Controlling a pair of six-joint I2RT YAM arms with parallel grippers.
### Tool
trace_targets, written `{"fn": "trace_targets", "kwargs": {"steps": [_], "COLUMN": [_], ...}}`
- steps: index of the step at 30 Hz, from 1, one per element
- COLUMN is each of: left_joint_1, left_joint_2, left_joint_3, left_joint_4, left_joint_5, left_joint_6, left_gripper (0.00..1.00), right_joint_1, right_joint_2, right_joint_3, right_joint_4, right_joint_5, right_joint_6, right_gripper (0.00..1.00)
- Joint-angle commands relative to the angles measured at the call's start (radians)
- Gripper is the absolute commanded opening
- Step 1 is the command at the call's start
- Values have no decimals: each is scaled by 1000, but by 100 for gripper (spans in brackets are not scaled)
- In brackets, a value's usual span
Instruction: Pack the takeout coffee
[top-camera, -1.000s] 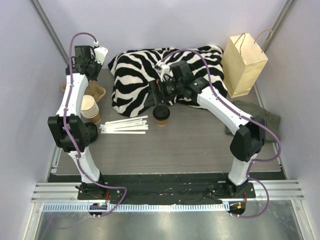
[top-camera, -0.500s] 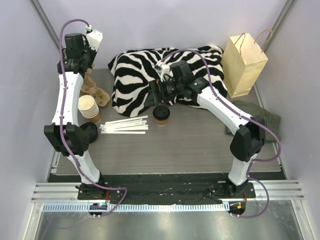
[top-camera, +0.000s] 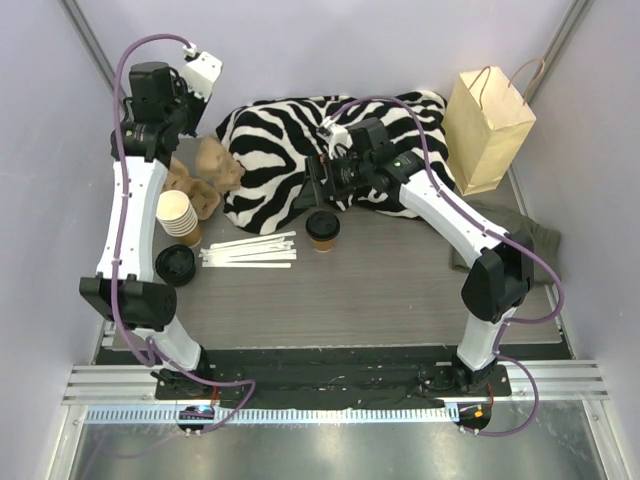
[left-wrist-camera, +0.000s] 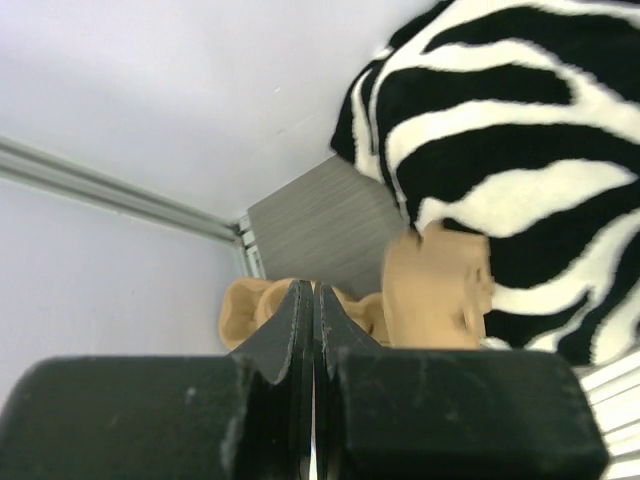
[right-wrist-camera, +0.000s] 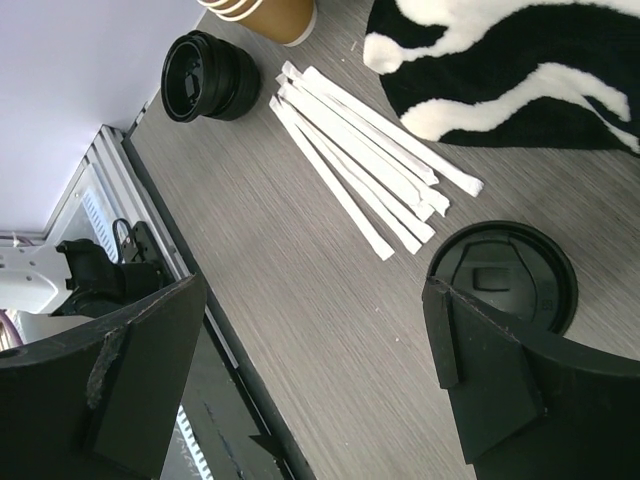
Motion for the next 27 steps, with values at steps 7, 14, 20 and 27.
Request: {"fn": "trace_targets", "kwargs": {"steps": [7, 14, 20, 27], "left_joint_1": [-118, -70, -73, -73], "left_joint_2": [-216, -171, -218, -372], "left_joint_3": [-40, -101, -339, -755], "left_joint_4": [-210, -440, -526, -365], "left_joint_5": [137, 295, 229, 188], "left_joint_6": [-48, -125, -126, -105], "left_gripper": [0, 45, 59, 74], "right_joint_1": [-82, -101, -101, -101], "right_joint_2": [-142, -191, -217, -223], "right_joint_3": [24, -29, -83, -134], "right_joint_4": [-79, -113, -116, -104], "right_joint_5": [1, 13, 21, 3], "right_joint_6": [-66, -99, -115, -102], "right_gripper": [100, 100, 100, 100]}}
